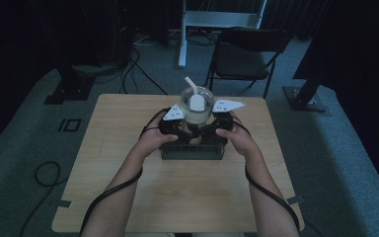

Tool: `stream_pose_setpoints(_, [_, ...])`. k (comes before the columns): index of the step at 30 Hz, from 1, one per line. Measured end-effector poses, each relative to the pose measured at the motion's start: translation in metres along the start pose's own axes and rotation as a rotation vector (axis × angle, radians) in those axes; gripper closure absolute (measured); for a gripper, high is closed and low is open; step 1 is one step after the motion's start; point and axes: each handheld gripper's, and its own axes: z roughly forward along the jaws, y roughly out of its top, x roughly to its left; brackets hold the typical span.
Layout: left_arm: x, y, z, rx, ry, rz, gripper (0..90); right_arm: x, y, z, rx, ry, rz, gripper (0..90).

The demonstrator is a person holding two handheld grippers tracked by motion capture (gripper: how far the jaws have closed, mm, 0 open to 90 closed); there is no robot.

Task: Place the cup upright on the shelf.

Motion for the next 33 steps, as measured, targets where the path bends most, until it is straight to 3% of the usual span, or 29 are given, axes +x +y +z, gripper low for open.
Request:
stream_pose_setpoints(20, [0.001,-0.028,0.015,-0.005,-0.007,-0.057,10.6,-0.003,-0.02,0.01,0.09,-0.007,0.022,8.6])
stream_pose_setpoints(33, [0.0,-0.031,0.014,-0.012,0.006,-0.095,9.9,-0.002,-0.02,0.012,0.103,-0.02,0.027,8.5])
